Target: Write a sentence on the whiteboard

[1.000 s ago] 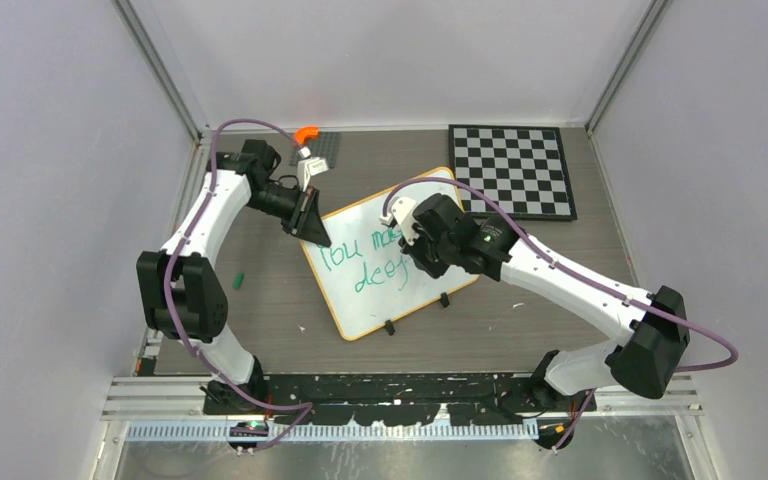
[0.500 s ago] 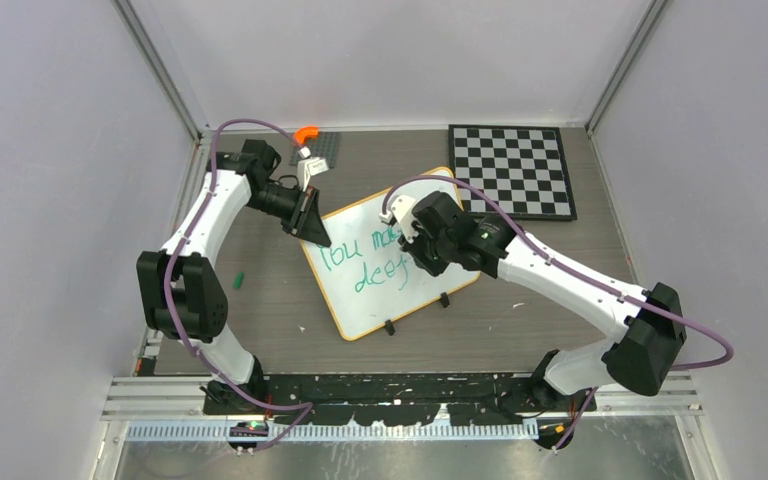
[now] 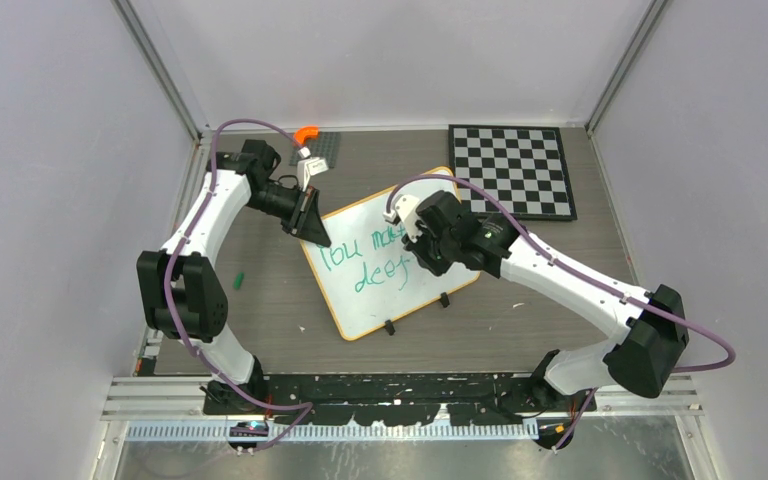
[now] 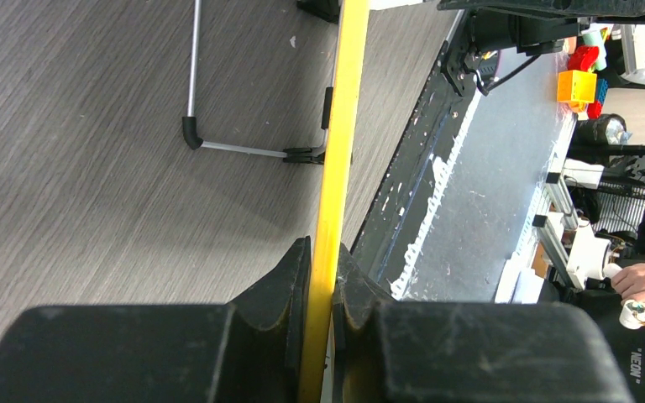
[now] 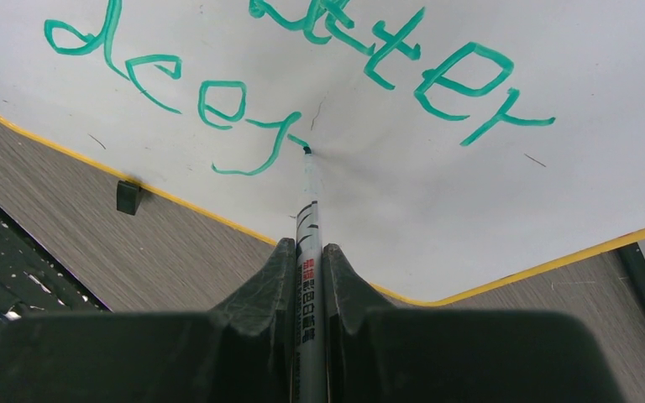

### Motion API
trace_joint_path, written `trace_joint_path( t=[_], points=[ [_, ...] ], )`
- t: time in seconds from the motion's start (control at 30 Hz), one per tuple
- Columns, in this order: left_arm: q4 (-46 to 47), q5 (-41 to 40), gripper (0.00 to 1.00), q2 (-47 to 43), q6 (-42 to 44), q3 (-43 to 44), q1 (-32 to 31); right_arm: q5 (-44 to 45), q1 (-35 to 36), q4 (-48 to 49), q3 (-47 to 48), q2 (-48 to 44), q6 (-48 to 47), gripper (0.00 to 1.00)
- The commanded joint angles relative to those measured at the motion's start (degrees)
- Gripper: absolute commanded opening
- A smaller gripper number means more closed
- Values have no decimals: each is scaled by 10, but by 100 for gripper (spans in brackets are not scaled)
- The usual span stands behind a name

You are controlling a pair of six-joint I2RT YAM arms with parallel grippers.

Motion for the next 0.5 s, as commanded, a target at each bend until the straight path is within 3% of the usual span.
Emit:
trace_joint_path(
  t=[0.0,0.47],
  points=[
    [12,-26,0,8,-9,8,-2,5,-4,16,-7,-16,6,0],
    [11,-28,0,6,-8,8,-2,-16,11,24,-3,2,24,0]
  ],
)
